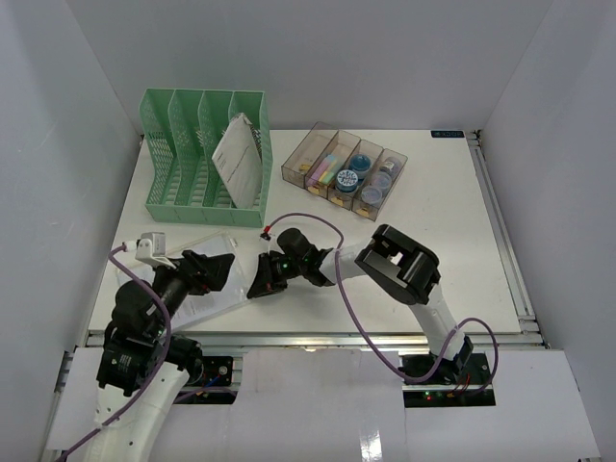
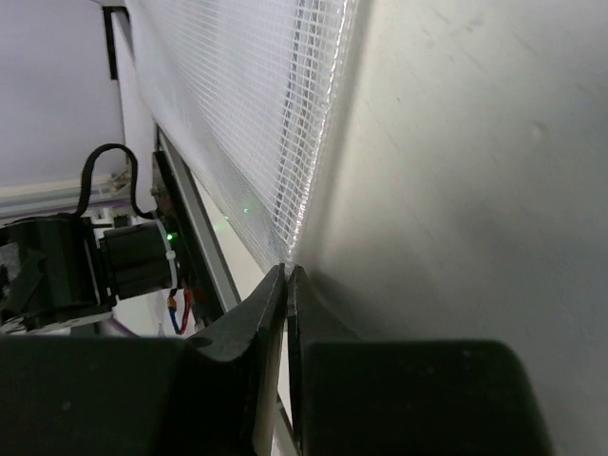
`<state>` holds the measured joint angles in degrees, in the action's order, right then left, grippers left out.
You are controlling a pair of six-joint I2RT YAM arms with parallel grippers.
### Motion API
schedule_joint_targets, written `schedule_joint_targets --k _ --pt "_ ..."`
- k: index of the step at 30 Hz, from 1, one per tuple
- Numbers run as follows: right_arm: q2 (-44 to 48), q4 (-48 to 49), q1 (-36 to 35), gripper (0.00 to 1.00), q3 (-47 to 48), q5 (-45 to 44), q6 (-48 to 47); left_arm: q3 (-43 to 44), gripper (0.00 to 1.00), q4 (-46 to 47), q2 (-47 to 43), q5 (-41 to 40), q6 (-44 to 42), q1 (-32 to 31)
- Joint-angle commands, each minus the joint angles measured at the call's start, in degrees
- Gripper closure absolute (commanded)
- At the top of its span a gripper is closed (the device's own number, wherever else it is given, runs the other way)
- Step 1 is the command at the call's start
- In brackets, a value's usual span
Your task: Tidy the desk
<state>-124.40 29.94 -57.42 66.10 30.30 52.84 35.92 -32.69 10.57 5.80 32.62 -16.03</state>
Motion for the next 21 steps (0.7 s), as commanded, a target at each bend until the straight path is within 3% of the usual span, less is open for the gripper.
schedule_joint_targets --k 1,10,16,21 --pt "8.25 10.34 3.69 0.92 -5.81 4.77 0.05 -2.73 0.02 4.44 1.4 4.3 2.01 -0.05" --pt "23.29 9.98 14.95 0.92 -16.86 14.01 -7.34 -7.03 0.02 18.15 5.25 19.48 -0.13 -0.14" --pt "33.44 3.53 23.07 0.92 -20.51 17.98 -14.33 -5.67 0.02 25.42 20.09 25.8 -5.25 -0.21" --pt "40.89 3.0 28.38 0.92 -21.96 19.65 -14.51 -1.05 0.02 28.75 31.54 26.67 -13.31 -3.39"
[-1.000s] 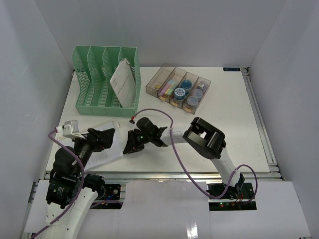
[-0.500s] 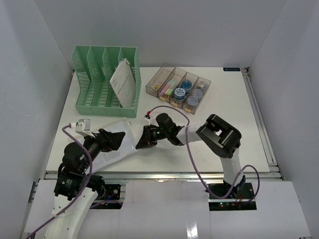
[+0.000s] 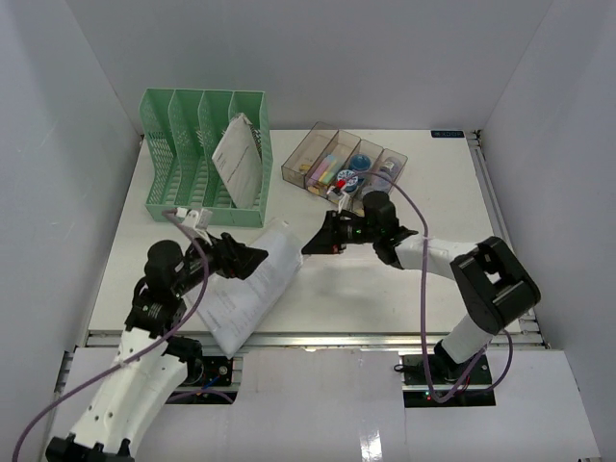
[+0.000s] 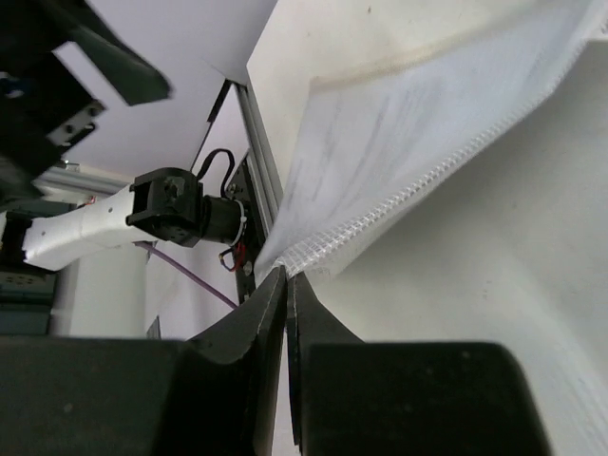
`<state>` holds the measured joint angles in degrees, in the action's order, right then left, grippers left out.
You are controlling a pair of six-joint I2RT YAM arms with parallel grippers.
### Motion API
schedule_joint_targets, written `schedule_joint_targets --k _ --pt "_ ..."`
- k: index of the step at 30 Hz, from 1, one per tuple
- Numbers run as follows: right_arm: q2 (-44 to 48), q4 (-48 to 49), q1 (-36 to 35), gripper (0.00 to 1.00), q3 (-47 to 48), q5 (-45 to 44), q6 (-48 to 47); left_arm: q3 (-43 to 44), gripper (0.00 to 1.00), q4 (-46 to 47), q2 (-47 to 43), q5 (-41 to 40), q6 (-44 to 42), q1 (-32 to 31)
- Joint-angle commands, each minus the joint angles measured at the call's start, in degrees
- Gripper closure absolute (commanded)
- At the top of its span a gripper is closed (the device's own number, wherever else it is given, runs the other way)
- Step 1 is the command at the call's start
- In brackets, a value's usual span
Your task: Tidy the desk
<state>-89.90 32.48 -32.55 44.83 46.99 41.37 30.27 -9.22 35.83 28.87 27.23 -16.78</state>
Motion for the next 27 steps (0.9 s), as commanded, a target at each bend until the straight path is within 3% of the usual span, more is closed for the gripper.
schedule_joint_targets --k 1,7,16,22,27 --pt "7.84 0.43 4.17 0.92 -1.14 3.07 -3.24 6.02 0.02 5.35 9.01 3.22 -9.48 -4.82" --pt "13.85 0.48 5.82 0.92 -3.54 2.54 -4.15 10.81 0.02 6.88 17.78 -3.03 -13.95 -18.34" --pt "16.17 0.48 7.05 0.92 -0.74 2.03 -3.29 16.47 0.02 7.11 27.15 -19.12 -19.09 -30.31" --pt "17.26 1.35 7.14 0.92 -0.25 1.86 -2.38 18.03 0.02 5.96 30.26 -33.67 -21.23 -34.21" --pt "17.74 2.64 7.15 0.92 -0.48 2.19 -0.66 18.33 0.03 3.85 32.73 -38.61 -21.47 -36.37"
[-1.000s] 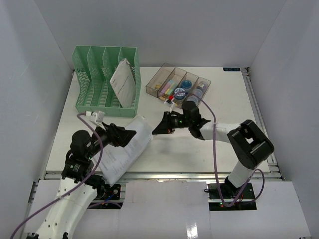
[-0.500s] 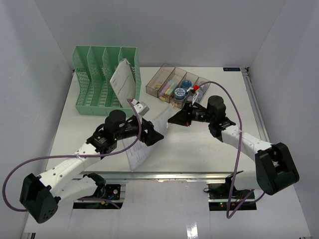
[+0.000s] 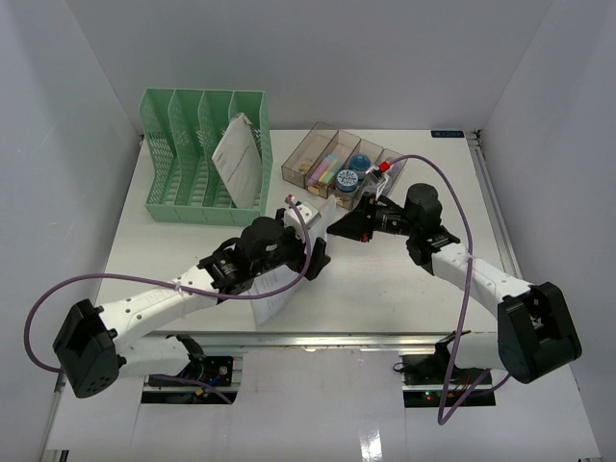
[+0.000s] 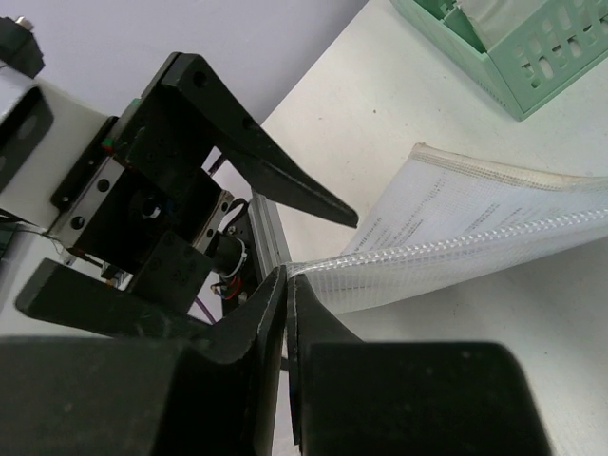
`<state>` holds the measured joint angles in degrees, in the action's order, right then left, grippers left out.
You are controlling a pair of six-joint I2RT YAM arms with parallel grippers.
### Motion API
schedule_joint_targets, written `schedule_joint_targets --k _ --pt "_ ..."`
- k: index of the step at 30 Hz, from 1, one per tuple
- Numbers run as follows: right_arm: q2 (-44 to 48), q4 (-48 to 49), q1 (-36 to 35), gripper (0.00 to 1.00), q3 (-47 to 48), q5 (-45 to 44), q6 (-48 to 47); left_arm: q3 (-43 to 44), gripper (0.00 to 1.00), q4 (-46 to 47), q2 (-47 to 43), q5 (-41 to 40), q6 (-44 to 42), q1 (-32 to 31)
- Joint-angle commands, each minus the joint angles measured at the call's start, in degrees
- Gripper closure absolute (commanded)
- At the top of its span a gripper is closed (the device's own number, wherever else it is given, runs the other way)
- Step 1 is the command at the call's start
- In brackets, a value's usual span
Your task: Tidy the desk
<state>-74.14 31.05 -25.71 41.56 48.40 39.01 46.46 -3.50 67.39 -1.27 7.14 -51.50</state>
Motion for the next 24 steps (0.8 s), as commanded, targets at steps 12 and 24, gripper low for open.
schedule_joint_targets --k 12,24 --pt "3.26 8.08 0.26 0.92 1.93 2.4 6.25 1.05 0.64 -2.22 2.55 -14.27 0.41 -2.99" --pt "4.73 3.25 0.33 0.46 3.4 11.29 -3.02 0.33 1.0 -3.51 -6.39 -10.15 2.24 -2.98"
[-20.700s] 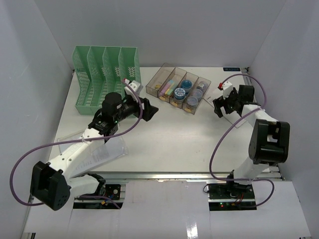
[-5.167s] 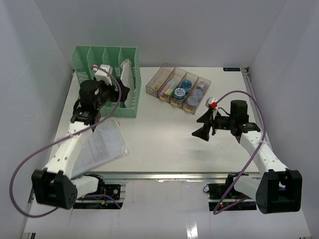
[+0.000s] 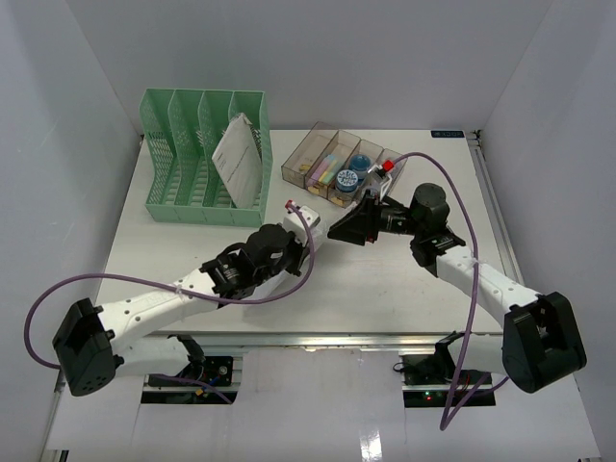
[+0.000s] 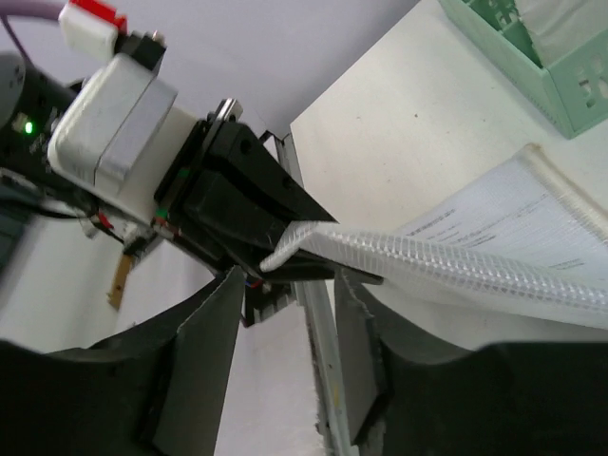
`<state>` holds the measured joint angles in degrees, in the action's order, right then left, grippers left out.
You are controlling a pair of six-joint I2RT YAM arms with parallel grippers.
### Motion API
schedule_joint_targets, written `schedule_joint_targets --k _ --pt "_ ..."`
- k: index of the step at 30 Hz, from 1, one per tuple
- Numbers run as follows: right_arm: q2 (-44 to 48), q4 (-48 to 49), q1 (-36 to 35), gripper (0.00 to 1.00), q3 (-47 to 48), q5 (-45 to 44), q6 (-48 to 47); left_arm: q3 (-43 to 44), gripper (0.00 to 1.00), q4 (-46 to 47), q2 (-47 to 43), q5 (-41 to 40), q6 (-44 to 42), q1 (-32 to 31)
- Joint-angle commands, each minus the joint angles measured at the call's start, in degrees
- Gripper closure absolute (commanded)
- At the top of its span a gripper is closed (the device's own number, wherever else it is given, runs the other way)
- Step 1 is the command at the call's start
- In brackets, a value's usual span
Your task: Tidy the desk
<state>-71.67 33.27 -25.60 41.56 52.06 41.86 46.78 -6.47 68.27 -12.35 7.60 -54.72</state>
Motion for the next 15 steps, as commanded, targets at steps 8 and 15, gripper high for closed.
schedule_joint_targets --k 8,15 --pt "6.16 1.1 3.61 0.09 4.34 24.62 -16.94 0.8 1.0 -0.67 -20.39 -3.73 3.56 2.3" --pt "11.29 -1.44 8.69 0.03 -0.97 28.97 -22.55 10.69 1.0 -2.56 -18.53 -2.4 2.31 12.24"
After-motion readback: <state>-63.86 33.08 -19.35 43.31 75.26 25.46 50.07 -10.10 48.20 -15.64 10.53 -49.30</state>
